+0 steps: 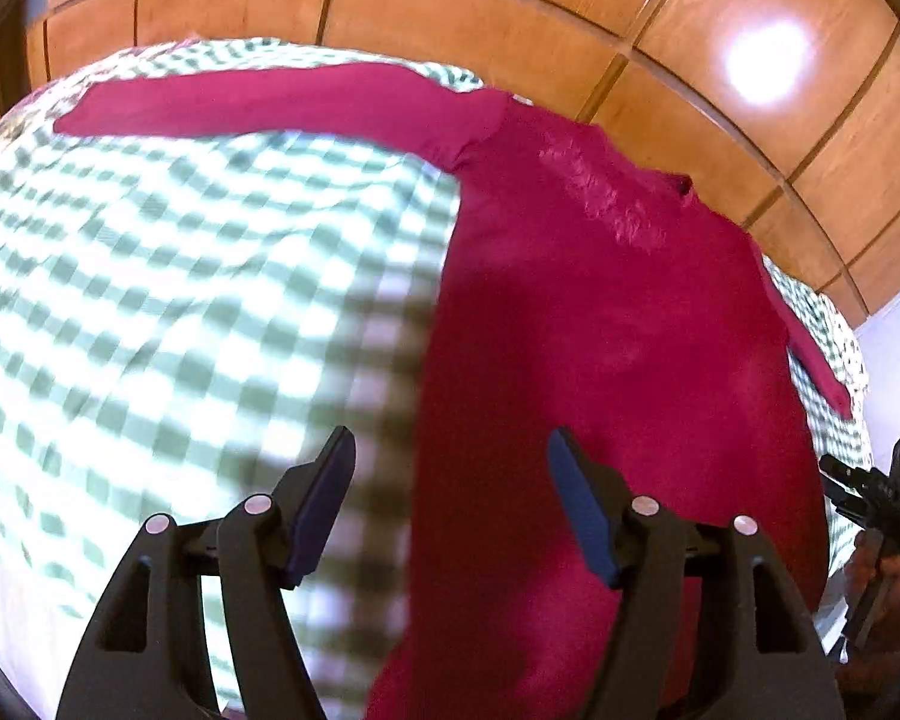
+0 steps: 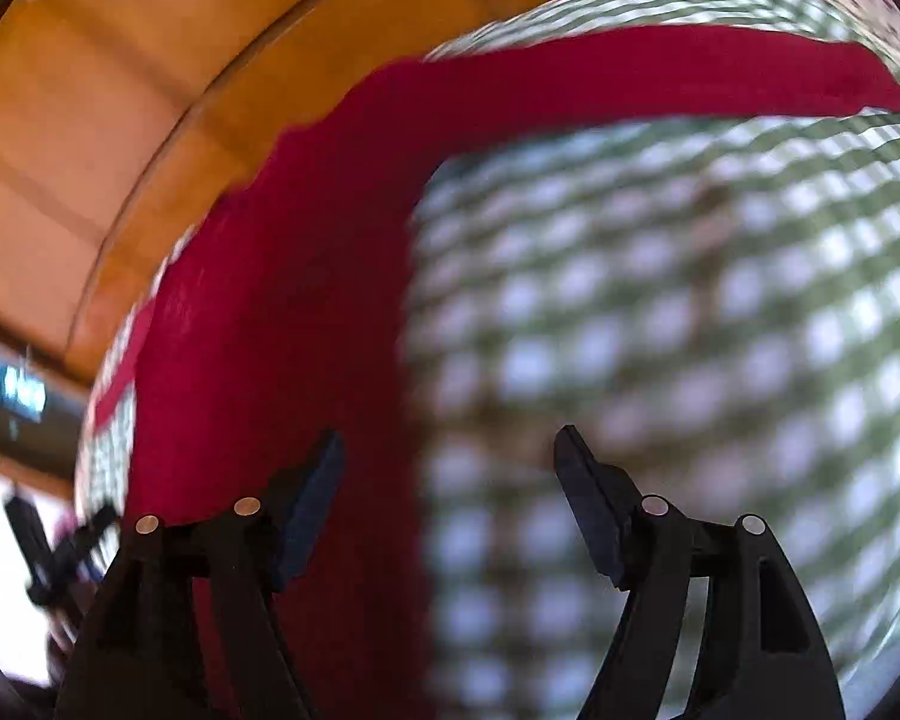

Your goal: Fold small clothes

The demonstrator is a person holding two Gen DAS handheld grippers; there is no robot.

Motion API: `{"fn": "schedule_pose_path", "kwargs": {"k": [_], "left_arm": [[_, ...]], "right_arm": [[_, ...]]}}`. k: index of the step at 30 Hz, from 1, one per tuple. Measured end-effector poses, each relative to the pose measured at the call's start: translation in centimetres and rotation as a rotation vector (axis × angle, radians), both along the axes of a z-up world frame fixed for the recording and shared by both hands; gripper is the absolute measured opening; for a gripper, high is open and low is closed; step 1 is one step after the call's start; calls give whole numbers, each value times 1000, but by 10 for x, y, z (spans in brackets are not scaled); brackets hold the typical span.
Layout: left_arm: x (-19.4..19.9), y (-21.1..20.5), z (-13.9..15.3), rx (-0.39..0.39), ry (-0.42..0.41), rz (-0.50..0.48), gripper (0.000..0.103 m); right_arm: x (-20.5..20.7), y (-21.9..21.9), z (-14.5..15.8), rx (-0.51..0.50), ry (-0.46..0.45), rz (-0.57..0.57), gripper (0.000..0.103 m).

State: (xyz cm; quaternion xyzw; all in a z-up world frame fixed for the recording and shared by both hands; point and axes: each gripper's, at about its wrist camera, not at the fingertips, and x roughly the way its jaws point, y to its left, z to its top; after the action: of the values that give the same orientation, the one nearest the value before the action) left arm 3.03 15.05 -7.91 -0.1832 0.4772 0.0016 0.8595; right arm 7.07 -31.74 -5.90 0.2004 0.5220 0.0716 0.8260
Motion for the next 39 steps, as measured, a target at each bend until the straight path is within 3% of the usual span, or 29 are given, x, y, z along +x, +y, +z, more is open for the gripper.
{"fn": "schedule_pose_path", "kwargs": {"k": [3, 6, 8, 13, 16, 19, 20, 21, 22, 23, 25, 32, 36, 39], "left_arm": [[-15, -1, -10, -22, 23, -47, 45], [-23, -5, -18, -23, 31, -72, 19], [-27, -7, -16, -26, 21, -80, 10], [-41, -4, -4, -33, 1, -110, 6], [-41, -11, -18, -9, 59, -124, 7], [-38, -8, -16, -19, 56, -102, 20], [-38, -6, -11, -7, 43, -92, 29], [-37, -3, -5, 9, 24, -82, 30], [-35, -1, 0, 13, 14, -77, 30], [-32, 2, 6, 14, -2, -64, 30], [-22, 0, 16, 19, -30, -56, 30], [26, -49, 34, 80, -90, -160, 46], [57, -81, 24, 98, -53, -202, 51], [77, -95, 11, 110, -9, -214, 55]], "right_arm": [[-30, 26, -1, 10, 34, 80, 59], [-55, 49, -2, -37, 63, 166, 35], [-64, 59, -2, -117, 74, 203, 8], [-77, 54, 25, -154, 0, 228, 7], [-79, 46, 11, -223, 49, 259, 7], [-76, 42, -1, -218, 77, 249, 7], [-75, 41, 0, -199, 76, 239, 8], [-73, 38, 3, -178, 69, 237, 8], [-72, 35, 5, -167, 65, 237, 18], [-69, 28, 10, -165, 49, 215, 33], [-63, 2, 21, -129, 8, 142, 44], [-7, -115, 22, -59, -36, -277, 44], [30, -202, 9, 3, -36, -582, 44], [53, -240, 3, 16, -46, -715, 44]]}}
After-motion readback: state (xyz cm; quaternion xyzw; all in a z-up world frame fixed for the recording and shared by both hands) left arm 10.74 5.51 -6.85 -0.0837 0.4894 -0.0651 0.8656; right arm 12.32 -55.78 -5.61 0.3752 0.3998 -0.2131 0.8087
